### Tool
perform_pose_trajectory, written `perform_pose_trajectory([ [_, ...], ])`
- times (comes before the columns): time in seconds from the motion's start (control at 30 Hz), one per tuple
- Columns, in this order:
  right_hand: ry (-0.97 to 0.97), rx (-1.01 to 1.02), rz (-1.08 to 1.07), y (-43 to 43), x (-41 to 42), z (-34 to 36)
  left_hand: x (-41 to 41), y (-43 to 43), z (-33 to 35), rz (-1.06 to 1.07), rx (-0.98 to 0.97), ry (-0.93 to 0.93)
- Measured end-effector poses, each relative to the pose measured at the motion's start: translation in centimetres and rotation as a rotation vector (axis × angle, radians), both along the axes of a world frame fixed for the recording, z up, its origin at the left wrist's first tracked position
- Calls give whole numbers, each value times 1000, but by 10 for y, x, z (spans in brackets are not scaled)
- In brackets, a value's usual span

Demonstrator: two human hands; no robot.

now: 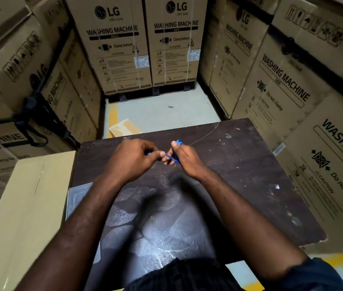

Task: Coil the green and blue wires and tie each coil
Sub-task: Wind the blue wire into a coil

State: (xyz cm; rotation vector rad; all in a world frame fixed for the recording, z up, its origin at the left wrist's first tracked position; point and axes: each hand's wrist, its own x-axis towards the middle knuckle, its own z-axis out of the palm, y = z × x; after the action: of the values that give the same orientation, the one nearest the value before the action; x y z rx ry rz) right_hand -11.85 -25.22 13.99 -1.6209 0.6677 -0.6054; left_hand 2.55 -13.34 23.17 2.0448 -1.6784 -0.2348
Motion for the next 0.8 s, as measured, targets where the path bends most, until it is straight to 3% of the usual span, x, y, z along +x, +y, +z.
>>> perform_pose_trajectory([
  [0.37,96,215,243,22,1,21,41,-27,-30,59,34,119],
  [0.53,122,251,223,26,-3,33,49,-30,-77,29,-12,436],
  [0.67,39,368,227,31,-7,32,46,-23,-101,67,-49,582],
  [0.8,-117,544,186,33,-5,34,27,-18,-107,37,-68,583],
])
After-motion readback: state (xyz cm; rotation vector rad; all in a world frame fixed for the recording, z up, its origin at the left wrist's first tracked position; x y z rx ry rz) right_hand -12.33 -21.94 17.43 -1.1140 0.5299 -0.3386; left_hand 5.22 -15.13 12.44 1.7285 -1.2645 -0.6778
